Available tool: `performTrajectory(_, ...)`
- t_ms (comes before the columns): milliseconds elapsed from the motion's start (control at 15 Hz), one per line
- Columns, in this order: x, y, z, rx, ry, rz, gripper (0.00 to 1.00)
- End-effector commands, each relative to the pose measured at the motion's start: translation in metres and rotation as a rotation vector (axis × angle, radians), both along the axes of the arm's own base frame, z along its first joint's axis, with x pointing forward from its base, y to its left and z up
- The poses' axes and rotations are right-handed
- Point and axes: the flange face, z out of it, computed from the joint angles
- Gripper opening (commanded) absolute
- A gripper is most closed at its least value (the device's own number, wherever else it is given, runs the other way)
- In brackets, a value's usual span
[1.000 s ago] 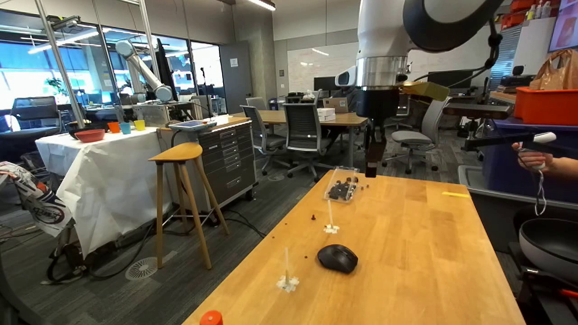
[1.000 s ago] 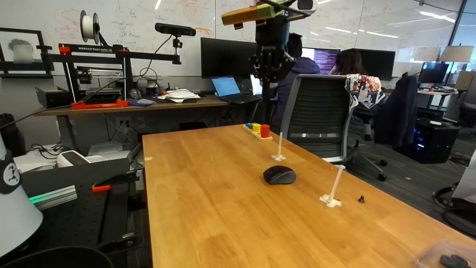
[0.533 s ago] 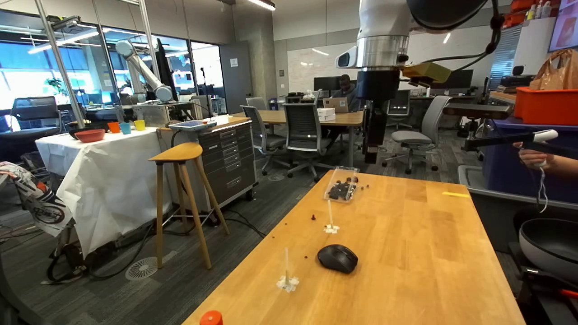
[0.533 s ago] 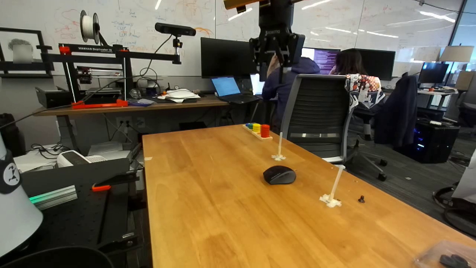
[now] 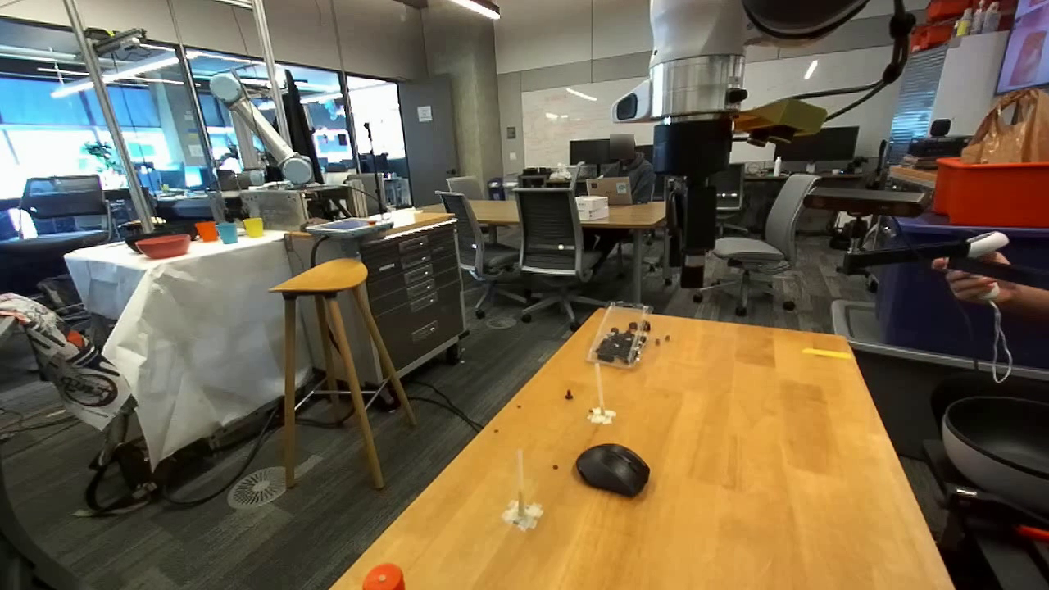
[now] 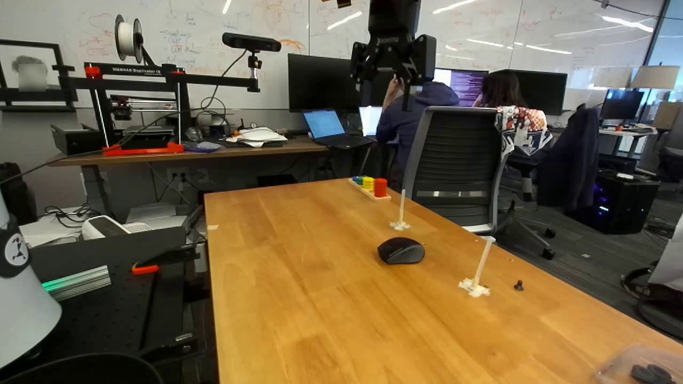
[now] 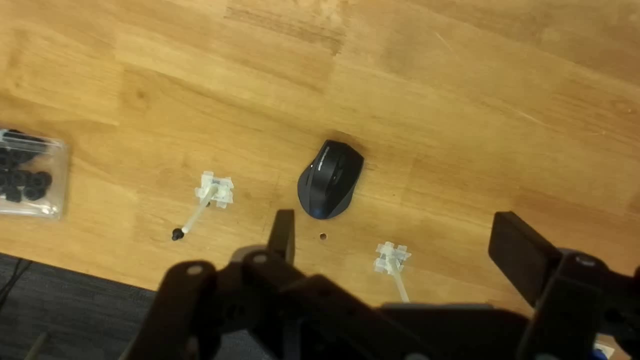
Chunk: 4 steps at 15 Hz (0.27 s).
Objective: Press the left button on the mouse.
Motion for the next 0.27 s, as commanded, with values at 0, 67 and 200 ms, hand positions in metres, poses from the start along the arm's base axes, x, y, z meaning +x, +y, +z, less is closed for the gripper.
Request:
performTrajectory(0, -0.0007, -0.0009, 0.0009, 0.0, 0.012, -0.002, 1.0)
performTrajectory(67, -0.001, -0.0018, 0.0016, 0.0, 0.018, -0.004, 1.0)
performTrajectory(200, -0.0009, -0.0025, 0.0025, 0.0, 0.02, -0.005, 1.0)
